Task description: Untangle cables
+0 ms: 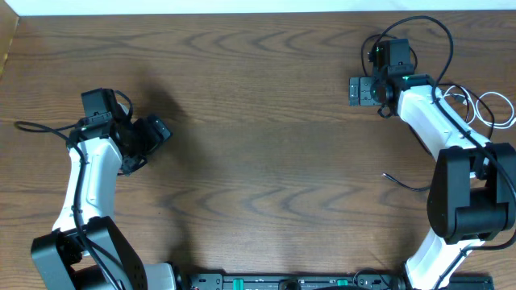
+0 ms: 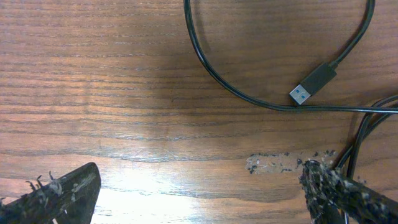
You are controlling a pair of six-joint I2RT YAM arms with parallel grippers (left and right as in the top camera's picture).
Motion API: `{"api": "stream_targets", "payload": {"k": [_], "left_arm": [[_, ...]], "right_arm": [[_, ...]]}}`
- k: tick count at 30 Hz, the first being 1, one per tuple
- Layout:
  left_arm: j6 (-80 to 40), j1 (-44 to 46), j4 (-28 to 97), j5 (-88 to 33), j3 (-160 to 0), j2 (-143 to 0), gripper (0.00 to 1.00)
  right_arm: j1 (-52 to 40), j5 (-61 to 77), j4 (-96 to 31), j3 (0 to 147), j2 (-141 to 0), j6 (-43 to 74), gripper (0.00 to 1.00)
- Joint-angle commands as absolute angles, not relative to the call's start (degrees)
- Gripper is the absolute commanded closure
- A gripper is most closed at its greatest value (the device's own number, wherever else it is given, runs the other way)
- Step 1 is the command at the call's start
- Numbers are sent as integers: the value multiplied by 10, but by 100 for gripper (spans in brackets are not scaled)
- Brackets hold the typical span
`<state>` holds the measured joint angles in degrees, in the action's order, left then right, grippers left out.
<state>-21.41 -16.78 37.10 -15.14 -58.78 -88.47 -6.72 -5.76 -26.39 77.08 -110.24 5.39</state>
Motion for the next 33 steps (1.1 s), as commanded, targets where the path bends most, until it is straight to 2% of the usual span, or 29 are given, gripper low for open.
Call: {"api": "stream_targets", "payload": {"k": [1, 7, 16, 24, 27, 33], "left_arm": [[-217, -170, 373, -154, -582, -896, 2], [-217, -169, 373, -154, -582, -874, 2], [-217, -169, 373, -154, -582, -749, 2], [-187, -140, 361, -52, -582, -707, 2], [-157, -113, 303, -34, -577, -706, 2], [-83, -58, 91, -36, -523, -692, 2]], "right_arm": [[-71, -54, -266, 776, -1091, 53, 1], [-71, -54, -266, 776, -1091, 53, 1], [-71, -54, -266, 776, -1091, 53, 1], [-71, -54, -266, 776, -1091, 53, 1], [-71, -54, -266, 776, -1091, 53, 1], [-71, -54, -266, 776, -1091, 53, 1]]}}
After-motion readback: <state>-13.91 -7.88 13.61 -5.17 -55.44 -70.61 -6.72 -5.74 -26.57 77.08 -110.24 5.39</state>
